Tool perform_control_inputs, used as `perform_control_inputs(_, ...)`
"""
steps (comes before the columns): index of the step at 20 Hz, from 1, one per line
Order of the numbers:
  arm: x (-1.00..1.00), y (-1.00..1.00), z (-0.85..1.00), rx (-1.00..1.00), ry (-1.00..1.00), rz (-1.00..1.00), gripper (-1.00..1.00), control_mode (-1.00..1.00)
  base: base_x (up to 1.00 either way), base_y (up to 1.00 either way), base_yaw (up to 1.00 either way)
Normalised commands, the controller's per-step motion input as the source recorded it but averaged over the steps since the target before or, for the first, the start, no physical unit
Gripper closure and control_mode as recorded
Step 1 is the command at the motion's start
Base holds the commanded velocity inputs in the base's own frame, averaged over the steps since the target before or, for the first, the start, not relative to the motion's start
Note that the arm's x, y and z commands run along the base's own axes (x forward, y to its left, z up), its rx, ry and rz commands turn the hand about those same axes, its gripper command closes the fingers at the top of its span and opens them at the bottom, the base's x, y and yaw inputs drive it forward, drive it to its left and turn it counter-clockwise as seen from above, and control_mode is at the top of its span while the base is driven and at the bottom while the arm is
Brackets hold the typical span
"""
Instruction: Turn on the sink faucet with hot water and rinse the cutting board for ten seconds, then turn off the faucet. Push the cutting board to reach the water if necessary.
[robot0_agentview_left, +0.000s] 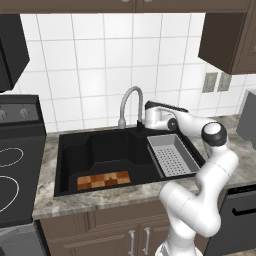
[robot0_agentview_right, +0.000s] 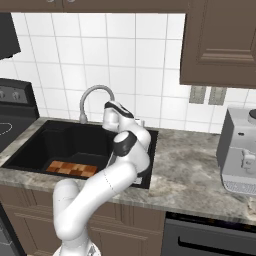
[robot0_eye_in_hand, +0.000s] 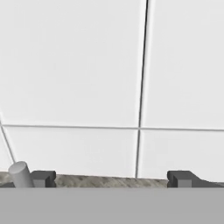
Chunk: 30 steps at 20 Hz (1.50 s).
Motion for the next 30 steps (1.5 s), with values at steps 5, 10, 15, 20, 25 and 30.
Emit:
perform_control_inputs(5, -0.4, -0.04, 0.0, 0.0, 0.03, 0.0, -1.0, -1.0, 0.0, 0.0, 0.0)
perform_control_inputs(10, -0.38, -0.01, 0.0, 0.0, 0.03, 0.0, -1.0, -1.0, 0.0, 0.0, 0.0)
perform_control_inputs(15, -0.27, 0.0, 0.0, 0.0, 0.03, 0.0, -1.0, -1.0, 0.0, 0.0, 0.0)
perform_control_inputs(20, -0.24, 0.0, 0.0, 0.0, 0.02, 0.0, -1.0, -1.0, 0.0, 0.0, 0.0)
perform_control_inputs(25, -0.07, 0.0, 0.0, 0.0, 0.0, 0.0, -1.0, -1.0, 0.0, 0.0, 0.0)
perform_control_inputs(30, 0.0, 0.0, 0.0, 0.0, 0.0, 0.0, -1.0, -1.0, 0.0, 0.0, 0.0)
